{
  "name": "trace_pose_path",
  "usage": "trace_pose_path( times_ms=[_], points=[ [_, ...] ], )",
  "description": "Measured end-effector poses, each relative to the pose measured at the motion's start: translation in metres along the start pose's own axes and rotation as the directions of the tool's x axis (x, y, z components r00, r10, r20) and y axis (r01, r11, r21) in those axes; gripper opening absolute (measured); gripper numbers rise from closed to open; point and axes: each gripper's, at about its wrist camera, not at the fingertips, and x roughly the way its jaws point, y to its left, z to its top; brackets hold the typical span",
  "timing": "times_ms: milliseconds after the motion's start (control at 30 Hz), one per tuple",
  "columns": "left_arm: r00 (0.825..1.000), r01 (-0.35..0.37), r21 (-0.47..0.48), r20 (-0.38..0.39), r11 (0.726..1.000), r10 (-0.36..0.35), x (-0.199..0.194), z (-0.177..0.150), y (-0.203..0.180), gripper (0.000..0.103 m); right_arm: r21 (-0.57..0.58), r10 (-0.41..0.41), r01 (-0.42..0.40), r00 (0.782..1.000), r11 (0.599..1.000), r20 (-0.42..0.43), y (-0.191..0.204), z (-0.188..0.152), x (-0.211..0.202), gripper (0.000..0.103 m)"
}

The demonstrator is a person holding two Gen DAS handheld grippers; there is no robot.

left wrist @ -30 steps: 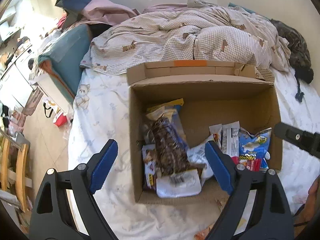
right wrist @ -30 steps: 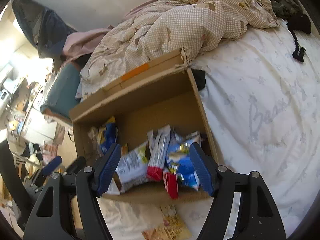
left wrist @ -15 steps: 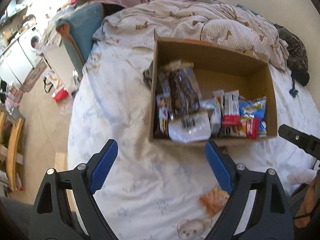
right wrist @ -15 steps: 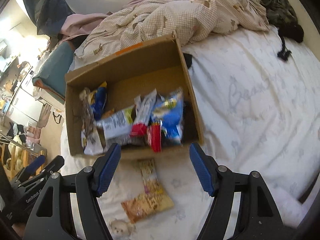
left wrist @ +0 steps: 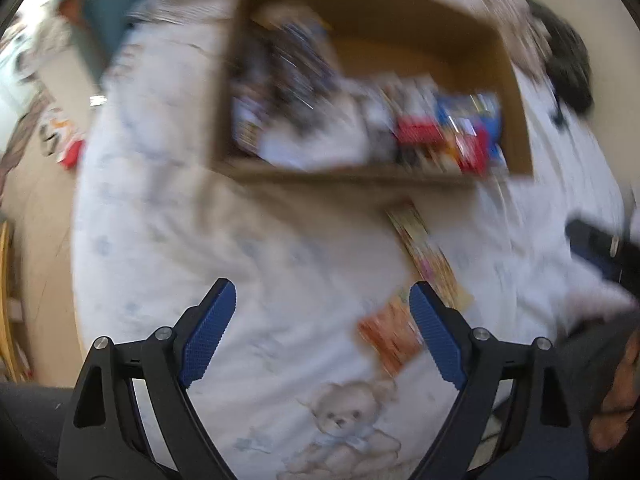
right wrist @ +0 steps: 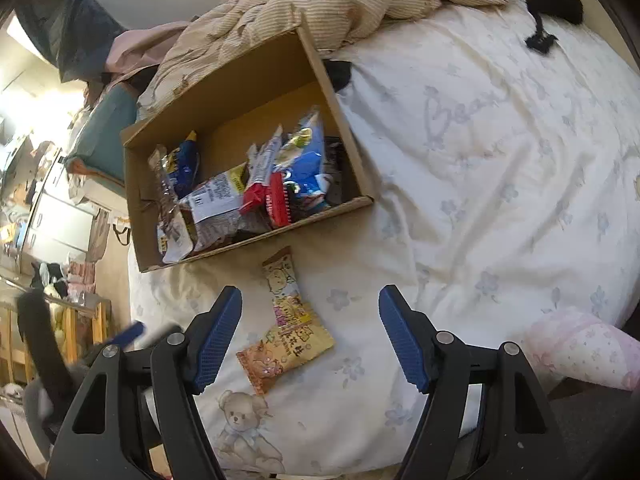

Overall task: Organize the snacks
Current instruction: 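Withdraw both open tools from the box toward the remaining snacks, then grasp the yellow peanut snack bag with the left tool while the right tool grasps the pink bear-print bar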

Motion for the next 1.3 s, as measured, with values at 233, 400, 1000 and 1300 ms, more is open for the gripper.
trace_pose_path(
  times_ms=[233, 400, 1000, 1300],
  points=[
    [0.984, 0.103, 0.281, -0.171, 0.954, -0.055, 0.044, -0.006, -0.070, 0.087, 0.062, 0.013, -0.012, 1.000, 0.998, -0.007, -0.012, 0.002, 0.002, 0.074],
    [0.974, 0.130, 0.374, -0.221, 0.918, -0.048, 0.073, -0.006, -0.095, 0.083, 0.072, 0.016, -0.015, 1.000, 0.997, -0.013, -0.014, 0.004, 0.005, 0.074],
    [0.943, 0.127, 0.424, -0.333, 0.897, 0.025, 0.038, -0.060, -0.073, 0.030, 0.076, 0.050, -0.046, 0.997, 0.996, -0.053, -0.008, 0.004, 0.017, 0.074],
    [0.983, 0.031, 0.185, -0.183, 0.982, 0.004, -0.022, -0.045, -0.003, 0.030, 0.078, 0.059, -0.053, 0.996, 0.995, -0.070, -0.005, 0.004, 0.022, 0.074]
  ],
)
